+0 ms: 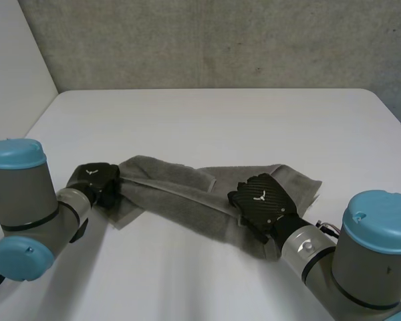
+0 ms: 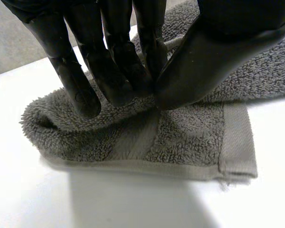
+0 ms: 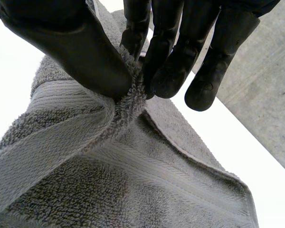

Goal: Fold the towel.

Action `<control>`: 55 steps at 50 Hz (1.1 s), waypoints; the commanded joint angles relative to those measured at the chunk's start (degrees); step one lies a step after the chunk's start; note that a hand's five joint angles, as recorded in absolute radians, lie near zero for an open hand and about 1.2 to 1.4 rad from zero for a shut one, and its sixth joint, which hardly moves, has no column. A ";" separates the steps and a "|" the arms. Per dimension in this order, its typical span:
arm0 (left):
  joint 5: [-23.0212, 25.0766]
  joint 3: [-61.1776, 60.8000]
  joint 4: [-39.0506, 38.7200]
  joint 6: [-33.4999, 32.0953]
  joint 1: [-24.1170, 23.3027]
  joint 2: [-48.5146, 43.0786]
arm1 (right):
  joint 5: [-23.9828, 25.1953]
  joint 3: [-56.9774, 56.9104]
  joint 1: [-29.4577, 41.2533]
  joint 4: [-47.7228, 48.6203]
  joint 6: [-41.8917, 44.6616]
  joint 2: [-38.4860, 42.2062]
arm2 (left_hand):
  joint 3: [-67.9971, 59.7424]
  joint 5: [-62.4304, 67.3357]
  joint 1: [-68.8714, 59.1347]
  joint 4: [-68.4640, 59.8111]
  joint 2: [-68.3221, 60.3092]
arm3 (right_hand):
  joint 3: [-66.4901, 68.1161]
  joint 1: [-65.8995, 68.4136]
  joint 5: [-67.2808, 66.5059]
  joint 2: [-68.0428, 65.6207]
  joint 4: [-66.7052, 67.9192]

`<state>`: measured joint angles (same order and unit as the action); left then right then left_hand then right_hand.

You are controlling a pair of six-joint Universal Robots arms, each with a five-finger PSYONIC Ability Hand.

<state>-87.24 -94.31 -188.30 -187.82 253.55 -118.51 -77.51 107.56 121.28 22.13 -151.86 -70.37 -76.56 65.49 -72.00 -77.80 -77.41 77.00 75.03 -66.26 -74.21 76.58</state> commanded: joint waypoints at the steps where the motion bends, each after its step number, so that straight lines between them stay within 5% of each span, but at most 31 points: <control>1: 0.40 -0.61 -0.31 0.18 -0.16 -0.75 | -0.01 0.01 -0.25 -0.07 -0.02 -0.12 | -3.44 4.51 -8.00 -2.20 -2.59 | 3.00 4.97 -3.74 -5.79 3.42; 4: 0.58 -0.87 -0.67 0.18 -0.16 -0.84 | -0.01 0.02 -0.16 -0.07 -0.02 -0.11 | -3.44 4.51 -8.00 -2.20 -2.59 | 3.00 4.97 -3.74 -5.79 3.42; 6: 0.93 -1.57 -0.50 0.09 -0.33 -0.93 | -0.01 0.02 -0.16 -0.07 -0.02 -0.03 | 24.66 -23.58 20.10 25.90 25.51 | 3.00 4.97 -3.74 -5.79 3.42; 12: 0.93 -4.12 -0.67 0.09 -0.77 0.65 | -0.01 0.02 -0.08 -0.07 0.07 0.32 | 28.66 -27.58 24.10 29.89 29.50 | 3.00 4.97 -3.74 -5.79 3.42; 55: 0.66 0.71 -1.37 -0.09 -1.04 -3.74 | -0.01 0.10 0.28 -0.07 0.25 0.85 | 27.16 -26.08 22.60 28.39 28.00 | 3.00 4.97 -3.74 -5.79 3.42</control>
<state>-86.57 -94.64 -189.62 -187.90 252.51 -121.54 -77.52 107.67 121.47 22.10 -151.62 -69.58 -48.50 38.61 -49.06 -48.48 -48.70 77.05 75.04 -66.26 -74.21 76.58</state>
